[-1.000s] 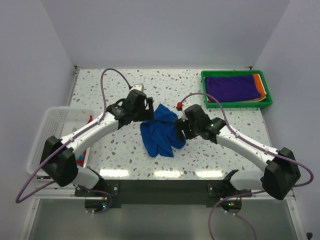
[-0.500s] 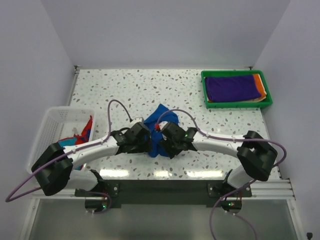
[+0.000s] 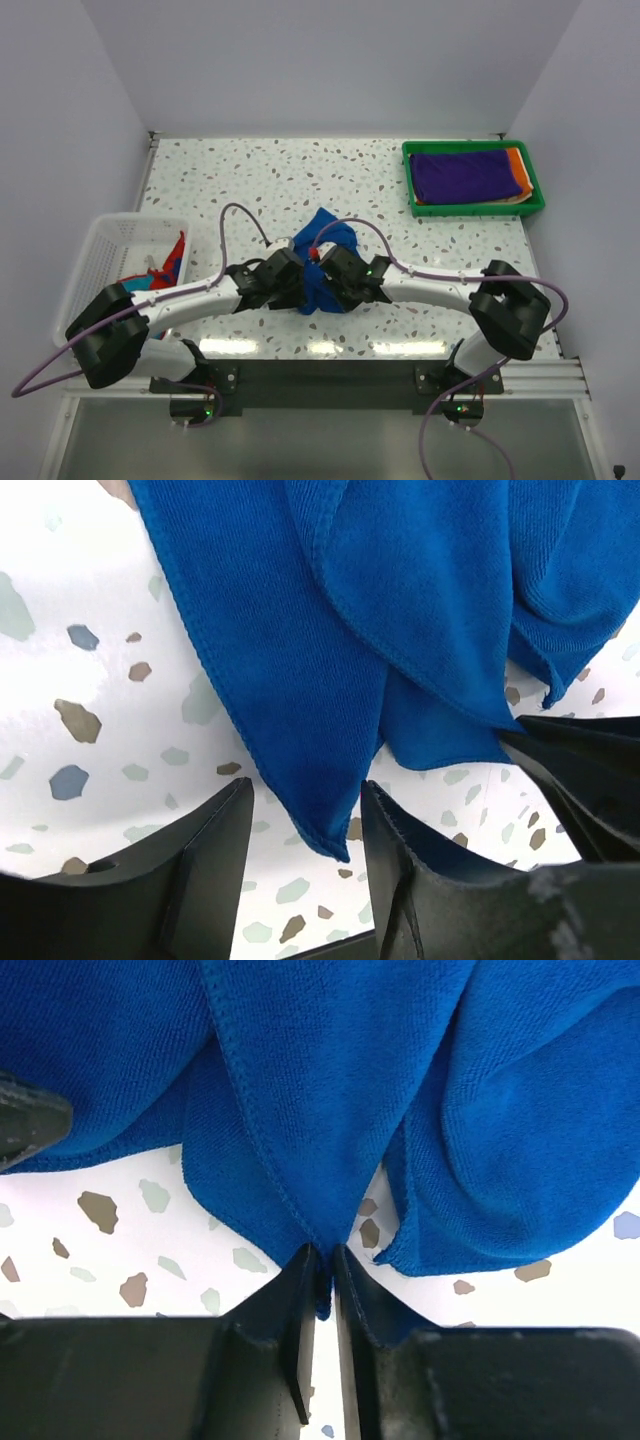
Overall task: Fold and stack the towels
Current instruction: Flatten out the crumpled towel
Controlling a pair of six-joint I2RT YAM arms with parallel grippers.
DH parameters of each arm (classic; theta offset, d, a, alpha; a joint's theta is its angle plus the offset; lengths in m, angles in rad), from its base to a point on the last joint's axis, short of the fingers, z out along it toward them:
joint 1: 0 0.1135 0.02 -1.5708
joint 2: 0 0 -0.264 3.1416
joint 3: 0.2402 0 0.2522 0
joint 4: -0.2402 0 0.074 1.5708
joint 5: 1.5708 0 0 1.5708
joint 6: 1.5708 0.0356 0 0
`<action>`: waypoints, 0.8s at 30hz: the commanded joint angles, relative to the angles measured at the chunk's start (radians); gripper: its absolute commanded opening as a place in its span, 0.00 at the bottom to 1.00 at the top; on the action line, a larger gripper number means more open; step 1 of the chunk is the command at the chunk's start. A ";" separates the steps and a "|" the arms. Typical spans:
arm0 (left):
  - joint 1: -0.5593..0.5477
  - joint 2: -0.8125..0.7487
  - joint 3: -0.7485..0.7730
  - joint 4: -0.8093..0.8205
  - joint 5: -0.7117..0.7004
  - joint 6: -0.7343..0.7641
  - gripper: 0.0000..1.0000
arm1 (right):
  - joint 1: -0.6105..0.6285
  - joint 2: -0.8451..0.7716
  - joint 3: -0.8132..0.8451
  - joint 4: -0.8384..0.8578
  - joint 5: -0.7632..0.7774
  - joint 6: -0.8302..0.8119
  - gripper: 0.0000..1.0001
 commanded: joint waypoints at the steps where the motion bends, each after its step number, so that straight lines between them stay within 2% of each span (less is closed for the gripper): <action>1: -0.015 -0.020 -0.018 0.034 0.009 -0.031 0.48 | 0.004 -0.054 0.021 0.016 0.031 0.018 0.14; 4: -0.019 -0.020 -0.031 0.040 0.011 -0.037 0.34 | 0.004 -0.064 0.020 0.013 0.021 0.029 0.10; 5: -0.019 -0.020 -0.032 0.042 0.012 -0.039 0.27 | 0.004 -0.067 0.020 0.015 0.017 0.031 0.08; 7: -0.019 -0.023 -0.038 0.040 0.012 -0.040 0.19 | 0.004 -0.077 0.020 0.007 0.010 0.038 0.05; 8: -0.019 -0.024 -0.040 0.039 0.011 -0.042 0.11 | 0.004 -0.081 0.021 0.004 0.010 0.043 0.03; 11: -0.019 -0.050 -0.038 0.007 -0.007 -0.046 0.00 | 0.004 -0.106 0.029 -0.027 0.014 0.048 0.00; 15: -0.013 -0.113 -0.003 -0.091 -0.079 -0.030 0.00 | -0.005 -0.141 0.067 -0.121 0.076 0.049 0.00; 18: 0.034 -0.157 0.049 -0.180 -0.123 0.016 0.00 | -0.063 -0.172 0.115 -0.181 0.051 0.051 0.00; 20: 0.112 -0.184 0.084 -0.187 -0.112 0.053 0.00 | -0.120 -0.205 0.135 -0.195 -0.039 0.055 0.00; 22: 0.184 -0.211 0.109 -0.174 -0.066 0.126 0.00 | -0.253 -0.228 0.156 -0.188 -0.129 0.066 0.00; 23: 0.248 -0.210 0.150 -0.174 -0.057 0.150 0.00 | -0.356 -0.241 0.163 -0.179 -0.236 0.071 0.00; 24: 0.278 -0.198 0.176 -0.174 -0.046 0.195 0.00 | -0.402 -0.241 0.188 -0.169 -0.287 0.080 0.00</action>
